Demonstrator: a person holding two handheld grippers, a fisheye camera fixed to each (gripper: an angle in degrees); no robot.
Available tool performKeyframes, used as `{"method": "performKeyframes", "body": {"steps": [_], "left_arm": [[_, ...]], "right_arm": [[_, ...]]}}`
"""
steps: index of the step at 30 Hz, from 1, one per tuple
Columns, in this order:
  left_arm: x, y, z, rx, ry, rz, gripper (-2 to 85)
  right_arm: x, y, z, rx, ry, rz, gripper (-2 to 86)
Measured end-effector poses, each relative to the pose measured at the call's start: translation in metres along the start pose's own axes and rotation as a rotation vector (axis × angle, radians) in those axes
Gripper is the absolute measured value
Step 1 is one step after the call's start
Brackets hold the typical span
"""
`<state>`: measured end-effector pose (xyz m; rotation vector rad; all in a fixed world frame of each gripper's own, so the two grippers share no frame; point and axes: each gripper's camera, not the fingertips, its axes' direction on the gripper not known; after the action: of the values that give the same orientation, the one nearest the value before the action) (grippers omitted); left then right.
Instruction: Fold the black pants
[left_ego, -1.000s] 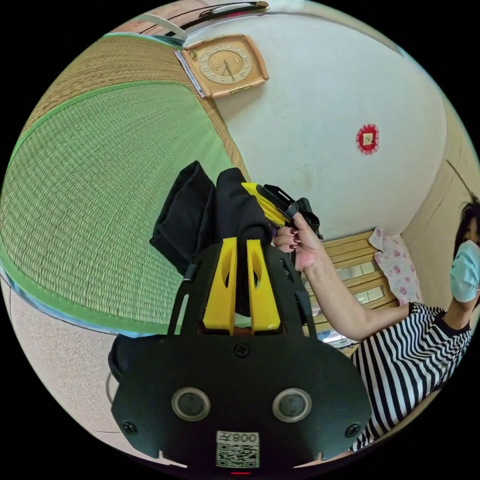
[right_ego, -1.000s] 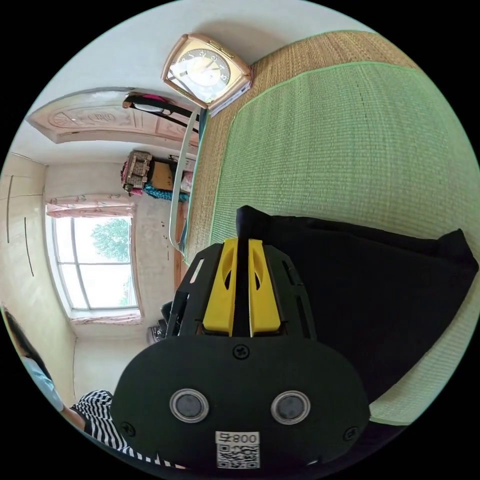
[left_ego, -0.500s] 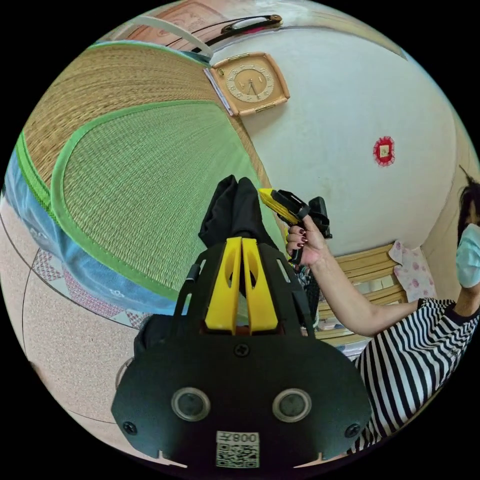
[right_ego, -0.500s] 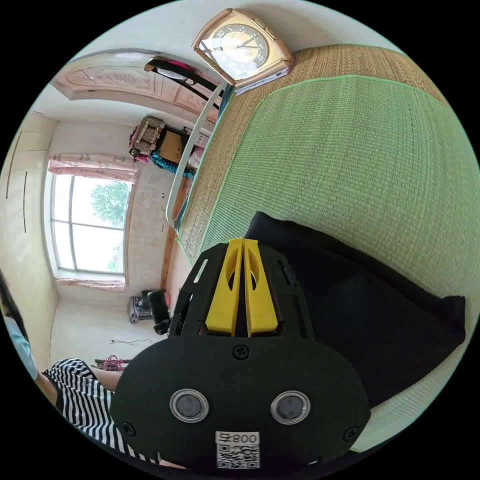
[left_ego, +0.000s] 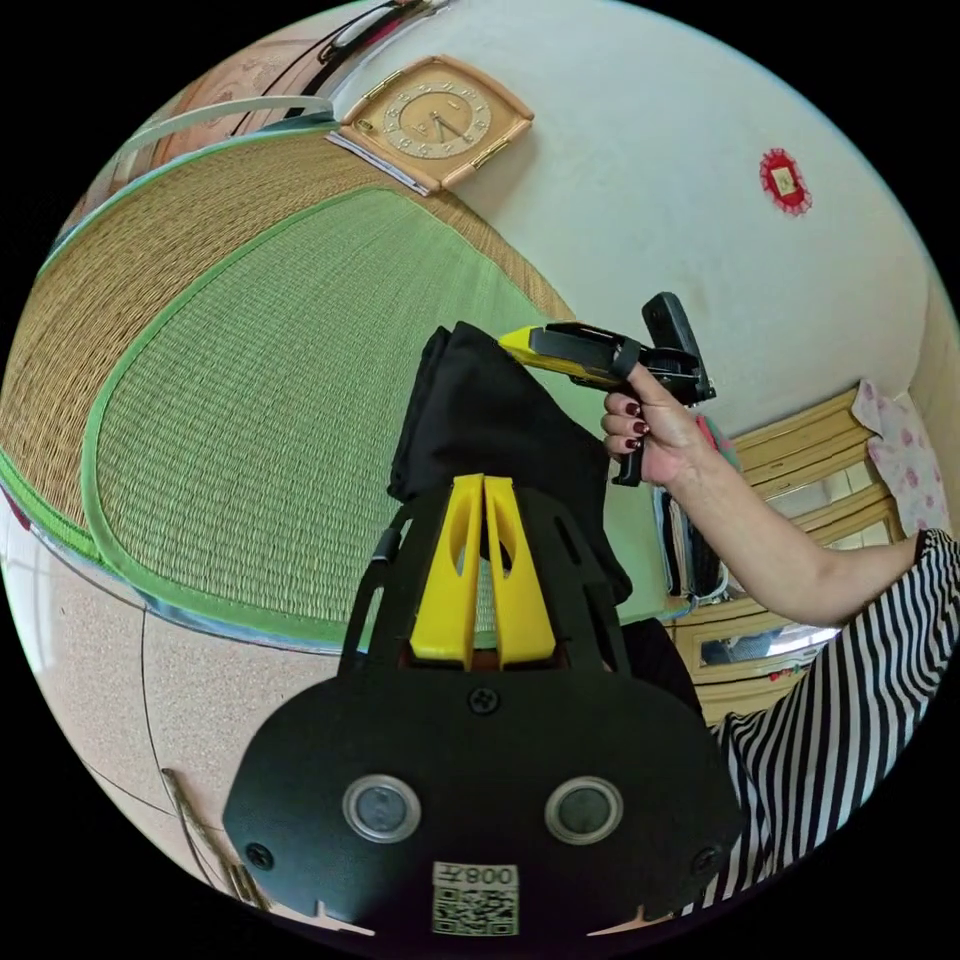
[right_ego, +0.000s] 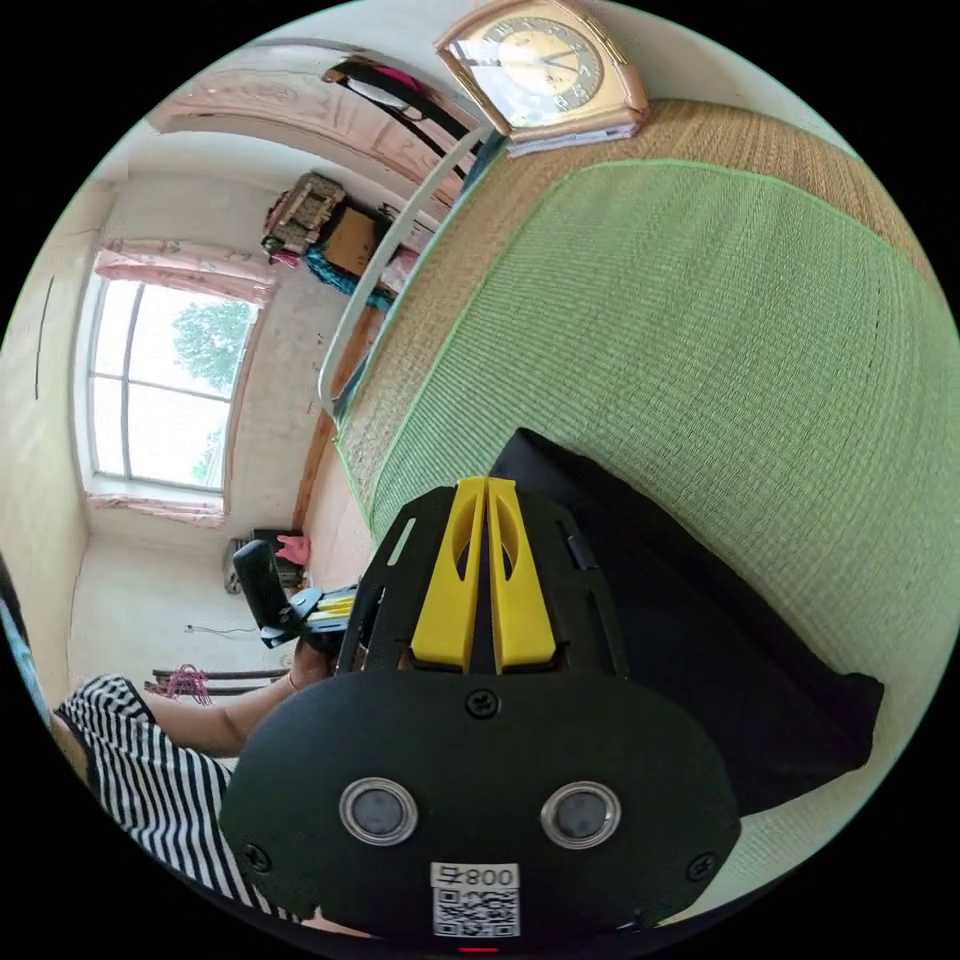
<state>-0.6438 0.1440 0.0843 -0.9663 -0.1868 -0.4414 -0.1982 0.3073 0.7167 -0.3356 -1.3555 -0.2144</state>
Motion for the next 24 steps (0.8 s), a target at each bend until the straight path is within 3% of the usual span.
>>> {"method": "performKeyframes", "body": {"steps": [4, 11, 17, 21, 24], "left_arm": [[0.003, 0.001, 0.008, -0.048, -0.033, 0.005, 0.0], [0.042, 0.003, 0.002, -0.057, -0.1, 0.115, 0.1], [0.052, 0.007, 0.021, -0.14, -0.162, 0.137, 0.1], [0.063, 0.008, 0.027, -0.159, -0.175, 0.145, 0.1], [0.075, 0.008, 0.03, -0.17, -0.215, 0.149, 0.1]], "right_arm": [[0.017, -0.004, 0.018, -0.055, 0.077, 0.039, 0.0], [0.019, 0.005, 0.007, -0.058, 0.004, -0.014, 0.0], [0.016, 0.105, -0.023, -0.137, -0.025, -0.078, 0.1], [0.037, 0.186, -0.017, -0.196, 0.034, 0.035, 0.1], [0.054, 0.203, -0.02, -0.115, -0.046, 0.122, 0.1]]}}
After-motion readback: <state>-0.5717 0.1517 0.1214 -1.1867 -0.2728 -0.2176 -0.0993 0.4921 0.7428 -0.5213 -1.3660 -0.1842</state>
